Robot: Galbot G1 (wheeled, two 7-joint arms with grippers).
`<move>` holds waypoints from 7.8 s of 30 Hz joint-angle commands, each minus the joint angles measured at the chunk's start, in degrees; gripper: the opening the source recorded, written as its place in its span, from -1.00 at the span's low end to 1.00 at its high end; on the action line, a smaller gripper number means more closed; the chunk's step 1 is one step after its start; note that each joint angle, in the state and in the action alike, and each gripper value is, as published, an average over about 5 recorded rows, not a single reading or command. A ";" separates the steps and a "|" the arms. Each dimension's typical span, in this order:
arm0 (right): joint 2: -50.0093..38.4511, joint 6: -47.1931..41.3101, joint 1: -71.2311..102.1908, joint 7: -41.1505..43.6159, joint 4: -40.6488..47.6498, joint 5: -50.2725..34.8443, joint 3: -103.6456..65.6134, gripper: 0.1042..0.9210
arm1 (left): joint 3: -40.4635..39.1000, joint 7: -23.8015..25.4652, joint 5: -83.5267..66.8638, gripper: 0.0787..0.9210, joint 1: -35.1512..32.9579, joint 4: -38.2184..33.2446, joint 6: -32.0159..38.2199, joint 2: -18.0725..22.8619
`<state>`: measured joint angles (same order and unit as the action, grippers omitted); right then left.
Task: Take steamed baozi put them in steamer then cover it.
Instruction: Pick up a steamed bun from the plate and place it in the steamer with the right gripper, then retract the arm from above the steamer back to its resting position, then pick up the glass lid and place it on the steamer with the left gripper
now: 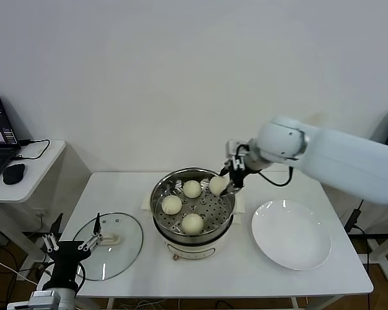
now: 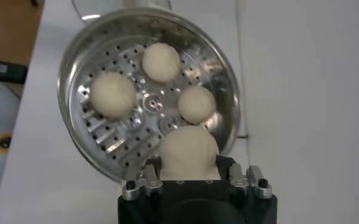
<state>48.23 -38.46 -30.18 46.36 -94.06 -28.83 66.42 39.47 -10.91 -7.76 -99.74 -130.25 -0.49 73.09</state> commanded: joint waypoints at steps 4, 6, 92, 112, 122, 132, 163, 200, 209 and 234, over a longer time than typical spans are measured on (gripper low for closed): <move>6.00 -3.10 6.03 -1.99 4.59 2.90 1.73 0.16 | 0.07 -0.03 -0.06 0.77 -0.24 0.01 0.07 0.13; 6.19 -3.08 6.71 -1.81 5.62 4.01 1.41 0.16 | 0.09 -0.04 -0.06 0.77 -0.35 -0.07 0.09 0.16; 32.51 48.50 121.03 -35.33 -16.62 15.75 -117.90 0.76 | 7.24 1.13 80.00 0.77 -2.09 23.75 9.45 -7.55; 33.06 46.59 121.16 -35.31 -17.10 13.45 -117.28 0.76 | -1.75 2.10 82.88 0.77 10.86 31.69 10.10 -9.85; 33.39 46.35 121.56 -35.08 -17.48 13.38 -117.06 0.76 | -3.11 1.88 82.66 0.77 17.09 38.75 10.48 -10.03; 33.63 46.48 122.02 -34.94 -17.56 13.72 -116.69 0.76 | -3.58 1.88 81.58 0.77 20.66 42.05 10.64 -10.23; 34.18 46.63 122.12 -34.38 -16.67 15.58 -115.14 0.76 | -4.85 0.42 76.43 0.73 26.80 49.05 12.47 -8.52; 33.37 47.37 122.79 -34.81 -18.20 16.47 -114.59 0.76 | 4.12 5.07 58.63 -0.85 15.10 16.31 -7.39 -19.04; 33.99 47.79 123.56 -35.65 -18.76 20.48 -113.28 0.76 | -7.18 11.47 56.16 -0.85 20.59 4.95 -17.07 -29.59; 39.55 47.86 121.98 -40.58 -17.58 34.91 -109.58 0.76 | -45.56 28.13 72.45 -0.85 52.14 14.64 -32.42 -12.18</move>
<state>86.32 9.26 91.93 6.86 -111.94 1.38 -43.91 7.12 11.28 57.27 -57.33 -119.17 -27.40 51.52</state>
